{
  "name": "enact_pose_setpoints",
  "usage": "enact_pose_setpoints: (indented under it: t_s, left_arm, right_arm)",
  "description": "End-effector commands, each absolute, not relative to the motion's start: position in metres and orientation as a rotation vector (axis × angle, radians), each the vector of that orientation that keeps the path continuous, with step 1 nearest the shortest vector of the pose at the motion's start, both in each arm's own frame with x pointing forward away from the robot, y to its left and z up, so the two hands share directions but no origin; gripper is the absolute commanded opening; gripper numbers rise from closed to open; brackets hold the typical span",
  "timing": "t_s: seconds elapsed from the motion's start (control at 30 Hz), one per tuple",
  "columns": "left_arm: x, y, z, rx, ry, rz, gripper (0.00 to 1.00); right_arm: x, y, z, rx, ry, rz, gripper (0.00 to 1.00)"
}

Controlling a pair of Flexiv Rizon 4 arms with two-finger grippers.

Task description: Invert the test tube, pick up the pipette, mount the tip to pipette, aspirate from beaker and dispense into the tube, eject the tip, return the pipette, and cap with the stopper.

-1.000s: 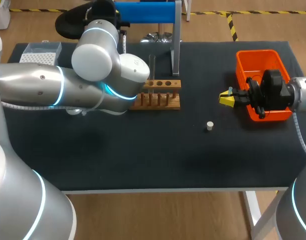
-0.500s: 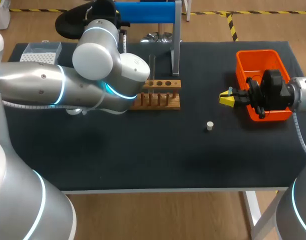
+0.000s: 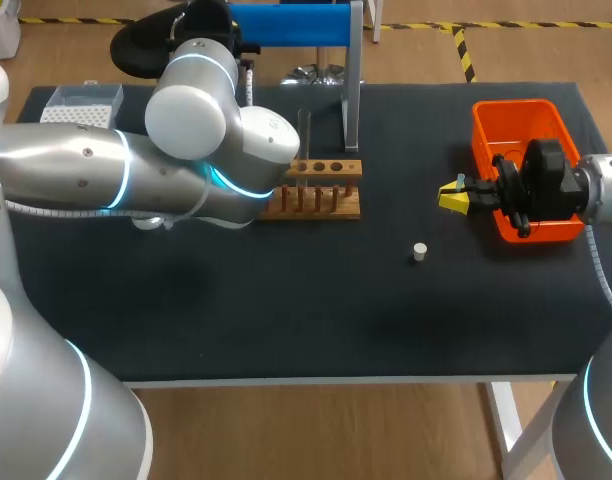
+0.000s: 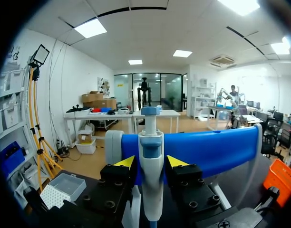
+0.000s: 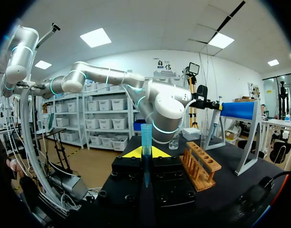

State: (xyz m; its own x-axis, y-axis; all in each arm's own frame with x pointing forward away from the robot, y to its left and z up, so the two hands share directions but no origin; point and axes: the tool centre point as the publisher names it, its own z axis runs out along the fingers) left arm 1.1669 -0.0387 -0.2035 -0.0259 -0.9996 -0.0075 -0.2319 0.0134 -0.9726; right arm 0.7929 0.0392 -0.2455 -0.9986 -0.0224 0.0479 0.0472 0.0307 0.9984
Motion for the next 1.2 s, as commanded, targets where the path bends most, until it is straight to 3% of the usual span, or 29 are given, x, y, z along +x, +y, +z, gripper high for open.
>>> enact_pose_setpoints:
  t_s: [0.03, 0.07, 0.13, 0.17, 1.2]
  left_arm:
    - [1.17, -0.039, -0.205, -1.356, 1.4, -1.106, 0.32]
    - [1.17, -0.039, -0.205, -1.357, 1.4, -1.105, 0.26]
    - [1.17, -0.039, -0.205, -1.358, 1.399, -1.106, 0.03]
    - [1.17, -0.039, -0.206, -1.359, 1.399, -1.105, 0.0]
    - [1.148, -0.043, -0.142, -1.151, 1.515, -1.292, 0.0]
  right_arm:
    - [0.792, 0.039, -0.245, -0.028, -2.221, -2.153, 0.0]
    - [0.792, 0.039, -0.245, -0.028, -2.221, -2.153, 0.0]
    - [0.792, 0.039, -0.245, -0.028, -2.221, -2.153, 0.0]
    - [0.792, 0.039, -0.245, -0.028, -2.221, -2.153, 0.0]
    - [0.792, 0.039, -0.245, -0.028, -2.221, -2.153, 0.0]
